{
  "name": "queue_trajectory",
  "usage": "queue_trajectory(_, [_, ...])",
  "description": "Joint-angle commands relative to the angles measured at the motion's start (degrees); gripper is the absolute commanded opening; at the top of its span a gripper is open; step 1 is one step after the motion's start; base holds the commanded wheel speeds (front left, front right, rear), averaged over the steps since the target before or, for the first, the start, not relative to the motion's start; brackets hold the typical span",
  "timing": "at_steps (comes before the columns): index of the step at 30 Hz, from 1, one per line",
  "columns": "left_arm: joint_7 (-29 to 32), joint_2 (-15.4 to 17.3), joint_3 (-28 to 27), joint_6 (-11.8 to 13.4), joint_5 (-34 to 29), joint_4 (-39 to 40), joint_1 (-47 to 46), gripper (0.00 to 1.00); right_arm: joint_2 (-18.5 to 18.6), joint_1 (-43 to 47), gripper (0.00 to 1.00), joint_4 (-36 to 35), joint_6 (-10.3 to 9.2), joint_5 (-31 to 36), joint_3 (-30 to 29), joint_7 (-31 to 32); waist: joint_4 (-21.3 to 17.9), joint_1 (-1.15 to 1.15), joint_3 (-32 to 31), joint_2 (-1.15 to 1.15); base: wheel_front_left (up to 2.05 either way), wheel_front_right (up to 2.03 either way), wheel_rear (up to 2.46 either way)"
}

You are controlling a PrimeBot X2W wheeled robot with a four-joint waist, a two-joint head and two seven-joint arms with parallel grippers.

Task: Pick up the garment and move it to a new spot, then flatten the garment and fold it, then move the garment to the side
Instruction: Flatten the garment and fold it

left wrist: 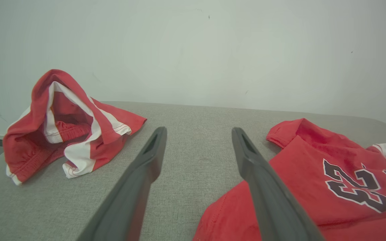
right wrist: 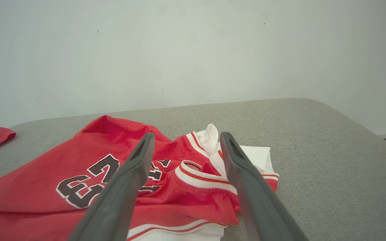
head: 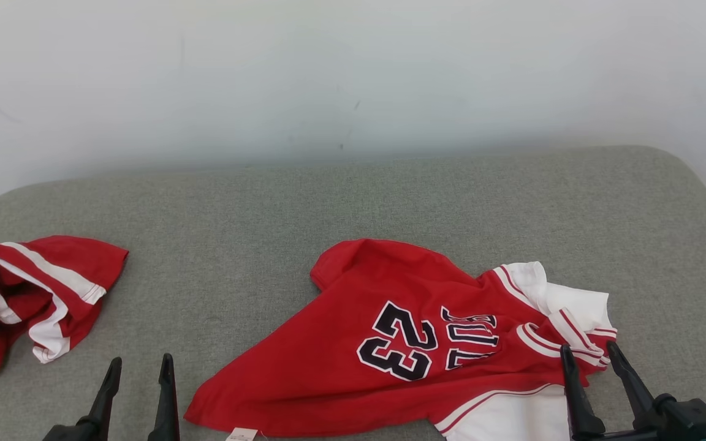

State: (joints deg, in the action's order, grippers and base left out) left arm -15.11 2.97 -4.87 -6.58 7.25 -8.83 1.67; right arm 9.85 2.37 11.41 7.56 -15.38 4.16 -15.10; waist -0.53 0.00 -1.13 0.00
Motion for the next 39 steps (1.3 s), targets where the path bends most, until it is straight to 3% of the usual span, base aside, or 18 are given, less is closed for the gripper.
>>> queue_trajectory(1, [-0.1,-0.1,-0.2,0.0,0.0,-0.2,0.2,1.00,0.3,0.5,1.00,-0.2,-0.15,0.1,0.0,-0.1,0.0,0.00,0.0,0.00,0.00,0.00,0.00])
queue_trajectory(16, [-0.1,0.9,4.7,-0.8,-1.1,-9.2,-0.6,1.00,1.1,2.8,1.00,4.5,-0.15,-1.0,0.6,-0.1,-0.6,0.00,2.5,0.00,0.00,0.00,0.00])
queue_trajectory(24, [0.0,3.1,5.6,-0.8,-0.1,-15.8,-5.1,1.00,0.2,2.6,1.00,8.9,-0.16,-2.0,3.1,-0.1,-1.0,0.00,5.8,0.00,0.00,0.00,0.00])
queue_trajectory(32, [-0.1,5.3,10.2,-0.8,0.5,-23.0,-8.3,1.00,-0.6,1.3,1.00,14.9,-0.16,-2.3,3.6,-0.1,-1.3,0.00,7.3,0.00,0.00,0.00,0.00])
queue_trajectory(39, [0.0,6.5,12.0,-0.8,1.7,-25.4,-9.2,1.00,-1.0,0.0,1.00,17.8,-0.16,-3.2,4.2,-0.1,-1.4,0.00,7.2,0.00,0.00,0.00,0.00])
